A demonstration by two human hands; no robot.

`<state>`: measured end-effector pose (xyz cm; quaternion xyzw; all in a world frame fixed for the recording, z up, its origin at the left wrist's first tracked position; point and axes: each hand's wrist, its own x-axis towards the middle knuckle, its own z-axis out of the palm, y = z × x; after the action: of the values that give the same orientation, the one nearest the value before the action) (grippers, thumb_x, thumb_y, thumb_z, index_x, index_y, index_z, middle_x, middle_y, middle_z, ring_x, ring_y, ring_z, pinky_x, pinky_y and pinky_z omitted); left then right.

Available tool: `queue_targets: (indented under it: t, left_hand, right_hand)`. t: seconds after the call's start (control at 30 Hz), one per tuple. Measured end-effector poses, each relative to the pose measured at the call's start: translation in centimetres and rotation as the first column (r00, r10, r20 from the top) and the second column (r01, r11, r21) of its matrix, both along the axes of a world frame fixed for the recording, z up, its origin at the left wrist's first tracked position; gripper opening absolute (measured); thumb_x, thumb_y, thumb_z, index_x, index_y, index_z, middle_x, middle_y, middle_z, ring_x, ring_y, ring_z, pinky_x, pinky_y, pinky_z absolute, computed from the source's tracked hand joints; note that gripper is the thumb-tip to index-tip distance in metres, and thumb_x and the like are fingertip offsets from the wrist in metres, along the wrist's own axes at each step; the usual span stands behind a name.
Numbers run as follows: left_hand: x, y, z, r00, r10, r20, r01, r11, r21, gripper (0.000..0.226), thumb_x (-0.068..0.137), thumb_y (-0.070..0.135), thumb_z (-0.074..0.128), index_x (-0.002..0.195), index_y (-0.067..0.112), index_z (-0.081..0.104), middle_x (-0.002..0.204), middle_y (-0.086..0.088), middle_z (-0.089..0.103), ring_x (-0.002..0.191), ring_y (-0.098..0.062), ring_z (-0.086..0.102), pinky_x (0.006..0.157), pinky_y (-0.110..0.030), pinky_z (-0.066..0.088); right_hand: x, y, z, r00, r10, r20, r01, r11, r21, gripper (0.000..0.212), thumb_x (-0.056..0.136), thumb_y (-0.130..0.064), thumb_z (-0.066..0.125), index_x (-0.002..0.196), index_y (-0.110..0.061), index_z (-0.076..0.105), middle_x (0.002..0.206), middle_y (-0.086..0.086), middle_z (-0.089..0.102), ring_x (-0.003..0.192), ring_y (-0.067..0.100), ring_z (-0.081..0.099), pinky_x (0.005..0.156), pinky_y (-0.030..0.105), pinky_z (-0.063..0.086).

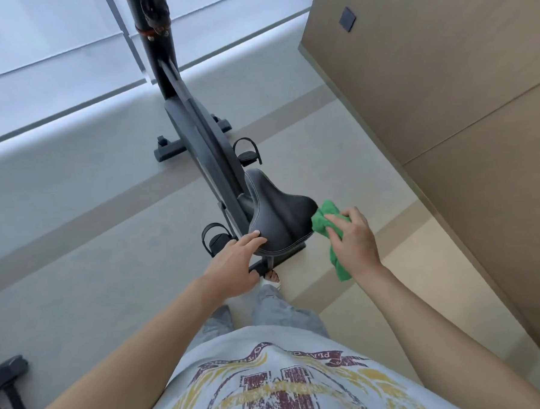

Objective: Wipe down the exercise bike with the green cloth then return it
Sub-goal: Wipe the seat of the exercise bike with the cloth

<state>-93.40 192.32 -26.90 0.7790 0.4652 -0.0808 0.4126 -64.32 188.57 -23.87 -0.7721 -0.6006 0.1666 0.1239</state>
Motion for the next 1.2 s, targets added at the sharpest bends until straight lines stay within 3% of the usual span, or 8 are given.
queue_targets:
  t: [0.17, 0.27, 0.37, 0.53, 0.8, 0.93, 1.1, 1.2]
  left_hand:
    - [0.2, 0.2, 0.0, 0.999, -0.026, -0.04, 0.026, 1.0, -0.001, 0.085, 0.087, 0.021, 0.062, 0.163, 0.036, 0.028, 0.173, 0.015, 0.02, 0.136, -0.029, 0.046, 0.114, -0.04, 0.043]
    - [0.2, 0.0, -0.2, 0.998, -0.033, -0.06, 0.033, 0.999, 0.01, 0.085, 0.088, 0.023, 0.062, 0.164, 0.037, 0.027, 0.174, 0.016, 0.017, 0.132, -0.028, 0.048, 0.113, -0.038, 0.043]
    - [0.3, -0.3, -0.6, 0.998, -0.013, -0.057, 0.013, 1.0, 0.013, 0.085, 0.087, 0.023, 0.062, 0.164, 0.037, 0.029, 0.174, 0.014, 0.018, 0.131, -0.027, 0.05, 0.113, -0.036, 0.043]
    - [0.6, 0.1, -0.6, 0.999, -0.032, -0.043, 0.032, 0.999, 0.001, 0.085, 0.085, 0.024, 0.062, 0.163, 0.037, 0.029, 0.173, 0.012, 0.019, 0.135, -0.026, 0.053, 0.109, -0.038, 0.047]
    - [0.8, 0.5, -0.7, 0.999, -0.013, -0.033, 0.013, 1.0, 0.024, 0.077, 0.086, 0.026, 0.062, 0.159, 0.037, 0.037, 0.168, 0.013, 0.027, 0.111, -0.022, 0.069, 0.094, -0.034, 0.053]
    - [0.7, 0.3, -0.8, 0.998, -0.022, -0.052, 0.023, 1.0, 0.013, 0.082, 0.086, 0.026, 0.063, 0.161, 0.038, 0.031, 0.17, 0.015, 0.021, 0.108, -0.021, 0.069, 0.09, -0.031, 0.051]
    - [0.6, 0.2, -0.7, 0.997, -0.028, -0.066, 0.028, 1.0, 0.0, 0.084, 0.087, 0.028, 0.065, 0.162, 0.039, 0.028, 0.171, 0.016, 0.017, 0.11, -0.02, 0.068, 0.089, -0.027, 0.048]
    - [0.4, 0.0, -0.8, 0.998, -0.018, -0.056, 0.017, 1.0, -0.008, 0.084, 0.087, 0.029, 0.064, 0.162, 0.04, 0.027, 0.171, 0.018, 0.016, 0.11, -0.018, 0.068, 0.087, -0.026, 0.046]
  right_hand:
    - [-2.2, 5.3, -0.5, 0.996, 0.079, -0.039, -0.078, 0.997, 0.02, 0.031, 0.099, -0.016, 0.07, 0.129, -0.014, 0.075, 0.11, 0.006, 0.054, 0.107, 0.029, 0.055, 0.088, 0.034, 0.05]
    - [-5.3, 4.8, -1.6, 0.992, 0.121, -0.026, -0.122, 0.992, -0.013, 0.033, 0.096, -0.012, 0.07, 0.128, -0.012, 0.075, 0.116, 0.013, 0.056, 0.107, 0.035, 0.054, 0.088, 0.043, 0.055]
    - [-7.3, 1.1, -2.6, 0.996, 0.08, -0.05, -0.079, 0.997, 0.012, 0.032, 0.094, -0.008, 0.071, 0.125, -0.01, 0.074, 0.113, 0.012, 0.055, 0.101, 0.034, 0.055, 0.079, 0.045, 0.058]
    - [-6.5, 0.2, -3.4, 0.994, 0.02, -0.108, -0.016, 0.999, 0.037, 0.03, 0.094, -0.005, 0.072, 0.124, -0.007, 0.074, 0.111, 0.014, 0.058, 0.102, 0.035, 0.058, 0.082, 0.045, 0.058]
    - [-6.2, 1.4, -4.0, 0.996, 0.001, -0.088, 0.01, 0.993, 0.115, 0.028, 0.094, -0.004, 0.073, 0.122, -0.004, 0.075, 0.106, 0.018, 0.059, 0.096, 0.037, 0.06, 0.081, 0.041, 0.057]
    - [-6.1, 4.6, -3.3, 0.974, -0.187, -0.125, 0.194, 0.98, 0.048, 0.033, 0.1, -0.011, 0.067, 0.132, -0.007, 0.071, 0.115, 0.017, 0.056, 0.106, 0.038, 0.059, 0.091, 0.043, 0.054]
    - [-2.7, 9.7, -2.6, 0.966, -0.237, -0.108, 0.216, 0.96, -0.176, 0.037, 0.105, -0.02, 0.059, 0.14, -0.014, 0.067, 0.13, 0.016, 0.054, 0.119, 0.039, 0.06, 0.104, 0.041, 0.05]
    - [-3.8, 7.7, -2.3, 0.971, -0.216, -0.103, 0.2, 0.969, -0.144, 0.036, 0.104, -0.017, 0.06, 0.139, -0.013, 0.068, 0.126, 0.013, 0.054, 0.118, 0.036, 0.057, 0.103, 0.041, 0.05]
